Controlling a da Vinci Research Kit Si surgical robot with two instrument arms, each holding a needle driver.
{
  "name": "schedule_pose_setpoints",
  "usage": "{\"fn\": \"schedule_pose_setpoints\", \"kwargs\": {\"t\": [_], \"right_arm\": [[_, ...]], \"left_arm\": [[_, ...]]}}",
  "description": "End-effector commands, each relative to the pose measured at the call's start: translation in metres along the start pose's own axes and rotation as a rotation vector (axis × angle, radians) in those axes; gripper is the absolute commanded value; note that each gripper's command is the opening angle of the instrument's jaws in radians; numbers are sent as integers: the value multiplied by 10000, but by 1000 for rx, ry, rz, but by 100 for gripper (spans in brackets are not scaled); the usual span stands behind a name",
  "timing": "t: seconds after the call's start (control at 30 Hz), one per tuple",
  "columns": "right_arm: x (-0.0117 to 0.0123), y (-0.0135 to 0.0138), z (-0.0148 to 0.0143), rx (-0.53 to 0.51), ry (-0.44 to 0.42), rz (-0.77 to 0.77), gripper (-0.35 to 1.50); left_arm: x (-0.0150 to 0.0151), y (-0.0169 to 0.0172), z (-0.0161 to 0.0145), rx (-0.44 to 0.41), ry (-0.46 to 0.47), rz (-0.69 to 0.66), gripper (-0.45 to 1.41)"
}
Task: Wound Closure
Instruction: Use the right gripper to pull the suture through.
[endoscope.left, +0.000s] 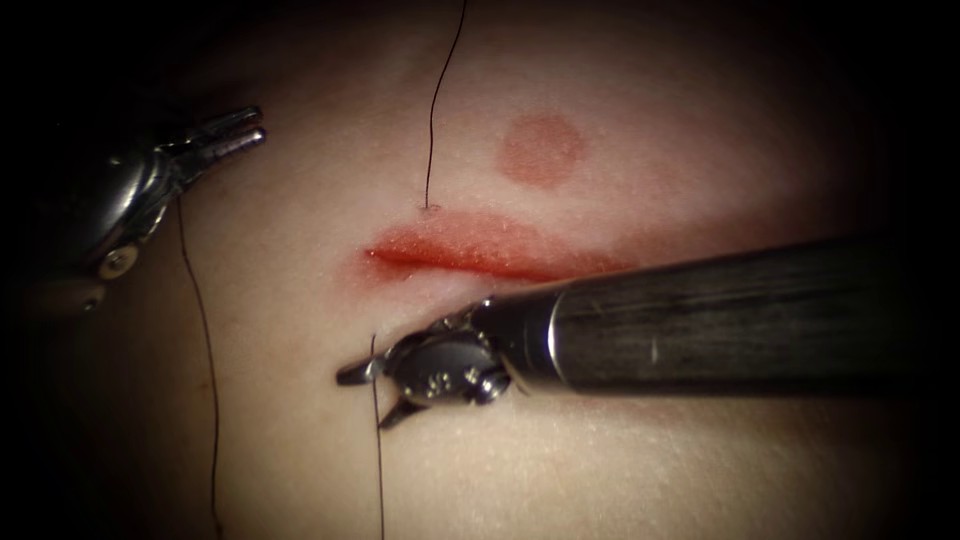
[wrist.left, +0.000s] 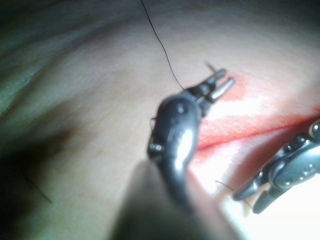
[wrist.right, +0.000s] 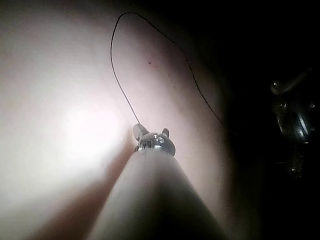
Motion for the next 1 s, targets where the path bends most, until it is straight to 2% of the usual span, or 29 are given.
{"fn": "schedule_pose_setpoints", "kwargs": {"t": [0.03,0.13,0.17,0.2,0.3,0.33,0.67,0.87,1.0], "right_arm": [[0,-1,12,0,-2,0,108],[0,1,16,-1,-7,1,92],[0,1,17,1,-7,2,71],[0,2,16,7,-7,4,37],[-1,4,13,32,-10,32,-23],[-2,4,12,38,-13,51,-35],[4,-17,-9,70,15,162,-35],[22,-49,-32,84,39,186,-35],[46,-79,-55,91,27,210,-35]], "left_arm": [[-8,-1,3,-2,1,-1,-35],[-8,-1,3,-2,1,-6,-35],[-8,-1,3,-2,1,-6,-35],[-8,0,3,-2,1,-6,-35],[-8,0,2,-3,1,-6,-35],[-7,0,2,-3,1,-7,-35],[-7,-1,1,-4,2,-7,-35],[-7,-1,2,-4,2,-7,-35],[-8,-1,3,-3,1,-8,-35]]}}
